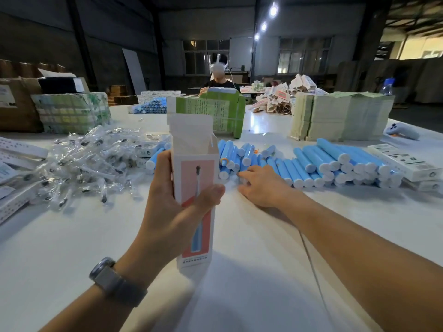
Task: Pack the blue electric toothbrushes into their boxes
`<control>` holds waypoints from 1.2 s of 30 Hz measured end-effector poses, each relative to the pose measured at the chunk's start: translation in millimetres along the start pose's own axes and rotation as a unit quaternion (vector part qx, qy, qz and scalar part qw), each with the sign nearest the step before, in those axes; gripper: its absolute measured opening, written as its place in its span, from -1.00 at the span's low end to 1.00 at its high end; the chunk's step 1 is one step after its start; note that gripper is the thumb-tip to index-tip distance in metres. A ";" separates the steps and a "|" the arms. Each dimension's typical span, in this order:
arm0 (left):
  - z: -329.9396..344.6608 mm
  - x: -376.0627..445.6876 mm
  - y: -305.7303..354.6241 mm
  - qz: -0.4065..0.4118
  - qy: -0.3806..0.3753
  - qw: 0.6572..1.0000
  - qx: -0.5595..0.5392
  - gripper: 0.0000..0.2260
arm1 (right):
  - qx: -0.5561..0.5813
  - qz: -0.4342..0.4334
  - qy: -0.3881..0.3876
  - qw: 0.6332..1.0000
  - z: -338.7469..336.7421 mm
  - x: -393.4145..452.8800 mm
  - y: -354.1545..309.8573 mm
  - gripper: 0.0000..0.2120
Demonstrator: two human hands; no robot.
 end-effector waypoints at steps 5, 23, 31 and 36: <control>0.5 -0.8 2.0 0.002 -0.006 1.000 0.002 -0.63 | -0.036 -0.017 0.048 0.998 2.9 3.6 0.7 -0.61; 0.1 0.4 3.3 0.012 -0.012 1.000 -0.007 -0.62 | 0.020 0.068 0.115 0.991 -12.3 -4.7 -0.7 -0.73; -0.8 0.9 3.0 0.011 -0.007 1.000 -0.014 -0.61 | 0.266 0.125 -0.055 0.954 -18.8 -16.9 -5.6 -0.52; -1.7 0.6 2.7 0.003 -0.001 0.999 -0.034 -0.65 | 0.459 0.072 -0.019 0.885 -54.7 -39.1 -37.4 -0.74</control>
Point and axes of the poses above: each hand's wrist, its own x-axis towards the middle knuckle, its own z-axis out of the palm, y = z × x, the point moved 5 cm from there along x, towards the middle knuckle, and after that the axes turned 9 degrees about x, right-handed, at the moved point
